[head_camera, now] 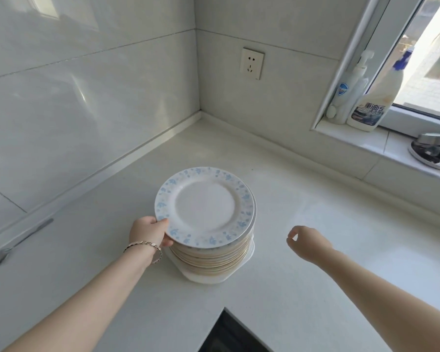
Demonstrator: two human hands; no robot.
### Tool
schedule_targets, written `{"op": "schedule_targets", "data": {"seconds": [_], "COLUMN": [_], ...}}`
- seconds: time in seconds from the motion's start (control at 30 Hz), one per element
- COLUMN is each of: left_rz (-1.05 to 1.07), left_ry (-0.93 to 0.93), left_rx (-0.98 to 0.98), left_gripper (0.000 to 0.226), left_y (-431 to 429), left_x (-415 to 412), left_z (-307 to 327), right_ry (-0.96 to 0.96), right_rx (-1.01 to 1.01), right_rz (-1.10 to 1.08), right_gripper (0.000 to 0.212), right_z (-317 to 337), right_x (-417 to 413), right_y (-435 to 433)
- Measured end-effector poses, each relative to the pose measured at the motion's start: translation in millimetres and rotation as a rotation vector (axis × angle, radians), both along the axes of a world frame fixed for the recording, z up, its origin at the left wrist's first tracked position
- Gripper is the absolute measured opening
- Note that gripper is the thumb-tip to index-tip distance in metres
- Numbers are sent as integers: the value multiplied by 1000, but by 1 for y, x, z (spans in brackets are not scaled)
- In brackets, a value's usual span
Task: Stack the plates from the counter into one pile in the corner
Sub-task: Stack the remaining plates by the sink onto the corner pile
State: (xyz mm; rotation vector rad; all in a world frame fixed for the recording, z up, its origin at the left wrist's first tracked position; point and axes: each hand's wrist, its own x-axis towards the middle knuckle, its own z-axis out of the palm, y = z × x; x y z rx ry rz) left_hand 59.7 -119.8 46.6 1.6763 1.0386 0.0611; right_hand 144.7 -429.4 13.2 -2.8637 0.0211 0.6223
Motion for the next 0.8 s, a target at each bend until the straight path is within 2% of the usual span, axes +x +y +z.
{"op": "schedule_targets", "data": {"seconds": [0.07,0.2,0.4,0.5,0.57,0.7,0.8], "left_rz": [-135,-371,-553,-625,-683,-913,-1132], "left_ry": [96,248,420,512,442,46,-1], "left_rx": [193,453,682,962,1078,895,853], "left_gripper": [27,38,48,45,39,16,14], "left_y": [-1,-4,-7,-19,-35,-96,-157], "left_x": [1,0,-2,-3,3,23,38], "left_z": [2,4,5,19,30,39,34], "right_ry": [-13,-13,-2,8,16,37,43], "right_rx": [3,-14,-28,-32,-35,3,39], "right_rz": [-5,-2,15,22,22,-52,-156], "right_gripper": [30,30,30,29,28,26,19], "right_z": [-2,-3,-6,-9,-9,-6,-7], "right_x": [0,2,3,3,2,-5,-23], "right_y": [0,-3,-11,-15,-18,-37,-69]}}
